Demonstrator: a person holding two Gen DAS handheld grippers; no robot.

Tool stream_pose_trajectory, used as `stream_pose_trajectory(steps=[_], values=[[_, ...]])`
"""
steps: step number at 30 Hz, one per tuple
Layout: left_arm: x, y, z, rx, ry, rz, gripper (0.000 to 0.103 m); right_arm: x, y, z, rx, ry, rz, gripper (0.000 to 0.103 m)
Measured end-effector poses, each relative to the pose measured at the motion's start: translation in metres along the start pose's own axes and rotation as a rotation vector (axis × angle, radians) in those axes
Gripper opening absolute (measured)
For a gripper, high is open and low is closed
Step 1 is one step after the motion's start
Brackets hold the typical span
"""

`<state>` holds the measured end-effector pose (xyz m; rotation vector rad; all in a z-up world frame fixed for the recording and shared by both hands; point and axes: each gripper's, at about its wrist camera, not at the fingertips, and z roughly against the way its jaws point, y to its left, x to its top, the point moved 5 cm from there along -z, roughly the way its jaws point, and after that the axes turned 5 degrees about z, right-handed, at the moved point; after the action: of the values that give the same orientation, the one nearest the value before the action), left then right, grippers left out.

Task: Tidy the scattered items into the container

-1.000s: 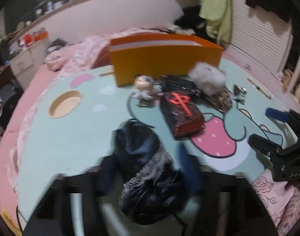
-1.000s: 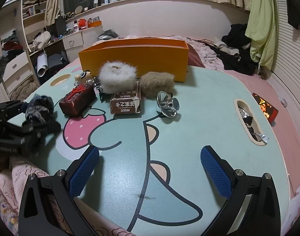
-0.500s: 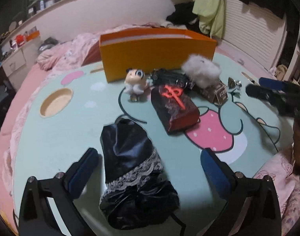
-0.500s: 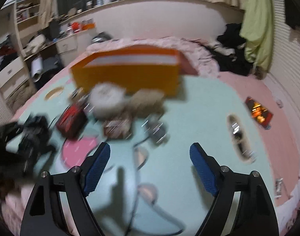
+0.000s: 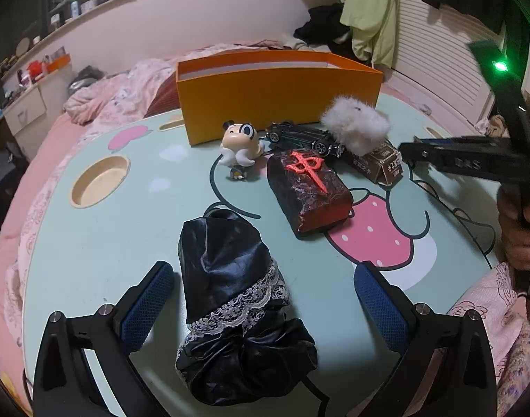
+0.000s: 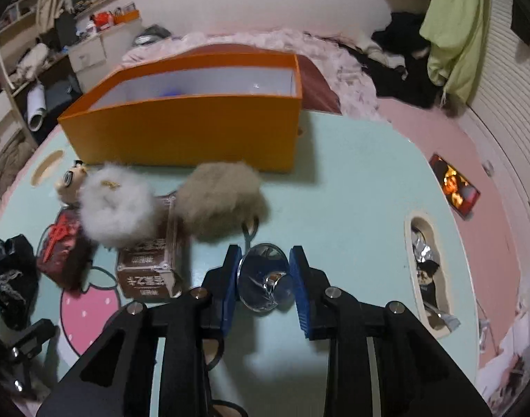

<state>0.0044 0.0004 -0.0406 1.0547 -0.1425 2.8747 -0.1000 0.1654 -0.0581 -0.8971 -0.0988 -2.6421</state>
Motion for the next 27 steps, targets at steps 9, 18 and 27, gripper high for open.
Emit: stream_pose_trajectory(steps=[9,18,27], values=[[0.000,0.000,0.000,0.000,0.000,0.000,0.103,-0.058,0.033,0.053,0.138,-0.139,0.143,0.030],[-0.001,0.000,0.000,0.001,-0.001,-0.001,0.103,-0.067,0.042,0.047,0.119,-0.216,0.155,0.090],[-0.001,0.000,0.001,0.000,-0.001,-0.001,0.103,-0.066,0.042,0.046,0.123,-0.210,0.148,0.095]])
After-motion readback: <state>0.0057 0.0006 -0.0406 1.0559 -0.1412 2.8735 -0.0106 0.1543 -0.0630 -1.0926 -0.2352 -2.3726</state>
